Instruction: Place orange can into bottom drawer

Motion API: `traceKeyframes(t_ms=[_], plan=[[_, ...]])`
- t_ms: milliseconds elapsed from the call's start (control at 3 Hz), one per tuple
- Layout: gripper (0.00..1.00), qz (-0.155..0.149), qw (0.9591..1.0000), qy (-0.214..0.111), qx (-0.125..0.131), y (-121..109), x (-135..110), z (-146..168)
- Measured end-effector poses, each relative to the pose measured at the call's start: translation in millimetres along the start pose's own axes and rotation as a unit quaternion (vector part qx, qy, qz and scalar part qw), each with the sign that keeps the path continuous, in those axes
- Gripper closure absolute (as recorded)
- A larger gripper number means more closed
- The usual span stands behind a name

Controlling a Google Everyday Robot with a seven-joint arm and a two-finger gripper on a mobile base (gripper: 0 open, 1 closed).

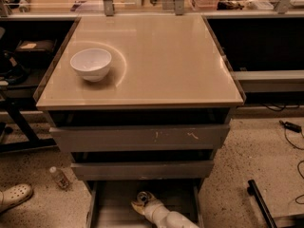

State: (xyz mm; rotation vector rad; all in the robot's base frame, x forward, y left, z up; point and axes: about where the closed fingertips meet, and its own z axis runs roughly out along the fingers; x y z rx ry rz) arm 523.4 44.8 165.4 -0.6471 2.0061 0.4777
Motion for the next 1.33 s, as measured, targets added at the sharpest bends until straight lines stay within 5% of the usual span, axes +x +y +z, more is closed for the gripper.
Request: traceKeyframes(t_ms=[667,1000,1333], plan=[[0.13,0.000,1.0000,0.000,0.000,0.0,0.0,0.0],[0.00,0.000,1.0000,0.000,0.000,0.1,0.0,0.1],[0.00,0.000,1.0000,0.000,0.000,0.1,0.0,0.1]])
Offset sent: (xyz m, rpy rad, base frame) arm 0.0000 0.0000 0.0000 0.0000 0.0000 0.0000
